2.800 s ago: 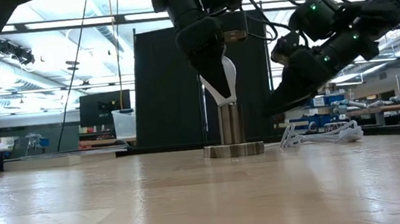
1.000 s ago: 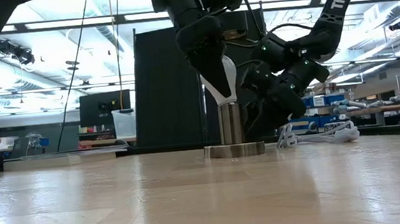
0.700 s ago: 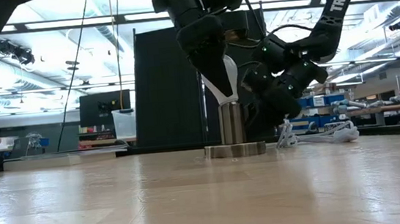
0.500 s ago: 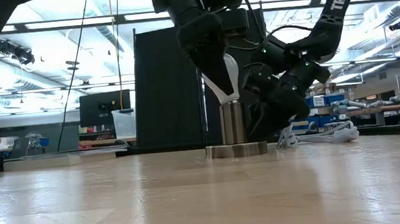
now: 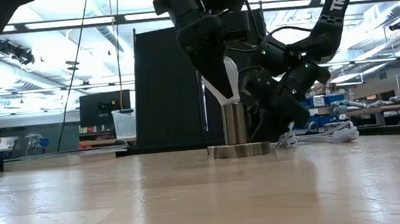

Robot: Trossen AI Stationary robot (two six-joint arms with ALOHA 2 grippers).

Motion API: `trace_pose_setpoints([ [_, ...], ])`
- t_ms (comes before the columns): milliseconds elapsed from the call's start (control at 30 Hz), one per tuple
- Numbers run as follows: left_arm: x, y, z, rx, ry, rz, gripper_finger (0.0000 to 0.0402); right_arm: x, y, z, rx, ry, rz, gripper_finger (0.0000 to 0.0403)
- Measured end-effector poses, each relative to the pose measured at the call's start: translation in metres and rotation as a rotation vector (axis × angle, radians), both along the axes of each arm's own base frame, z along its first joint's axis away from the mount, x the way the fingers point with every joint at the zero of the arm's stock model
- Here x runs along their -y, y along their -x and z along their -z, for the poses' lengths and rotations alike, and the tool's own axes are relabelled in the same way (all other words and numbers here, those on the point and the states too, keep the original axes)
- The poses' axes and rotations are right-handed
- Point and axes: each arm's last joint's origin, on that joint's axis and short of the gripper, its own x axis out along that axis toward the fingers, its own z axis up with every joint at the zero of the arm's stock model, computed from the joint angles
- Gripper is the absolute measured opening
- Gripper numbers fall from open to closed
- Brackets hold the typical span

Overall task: Screw lightbulb
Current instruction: Insert the lightbulb into the desk lamp

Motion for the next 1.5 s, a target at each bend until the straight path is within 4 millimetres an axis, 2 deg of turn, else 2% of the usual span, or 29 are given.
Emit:
trace_pose_setpoints([
  [333,0.000,-0.004,-0.003,0.025,0.021,0.009,0.0260,-0.002,-0.001,0.002,-0.019,-0.070,0.060,0.0148],
  [567,0.001,-0.004,-0.003,0.022,0.032,0.014,0.0260,-0.004,0.001,0.003,-0.069,-0.189,0.165,0.0059],
  [733,0.001,-0.002,-0.003,0.004,0.032,0.015,0.0260,-0.016,-0.001,0.001,-0.080,-0.264,0.187,0.0008],
  [1000,0.001,-0.001,-0.003,-0.002,0.022,0.032,0.0260,-0.038,0.000,-0.007,-0.130,-0.353,0.191,0.0029],
  [1200,0.002,0.000,-0.003,-0.009,0.011,0.038,0.0260,-0.048,0.000,-0.008,-0.175,-0.397,0.233,0.0006],
  [1500,0.001,0.001,-0.003,-0.019,-0.003,0.052,0.0260,-0.061,0.003,-0.017,-0.206,-0.518,0.326,0.0003],
])
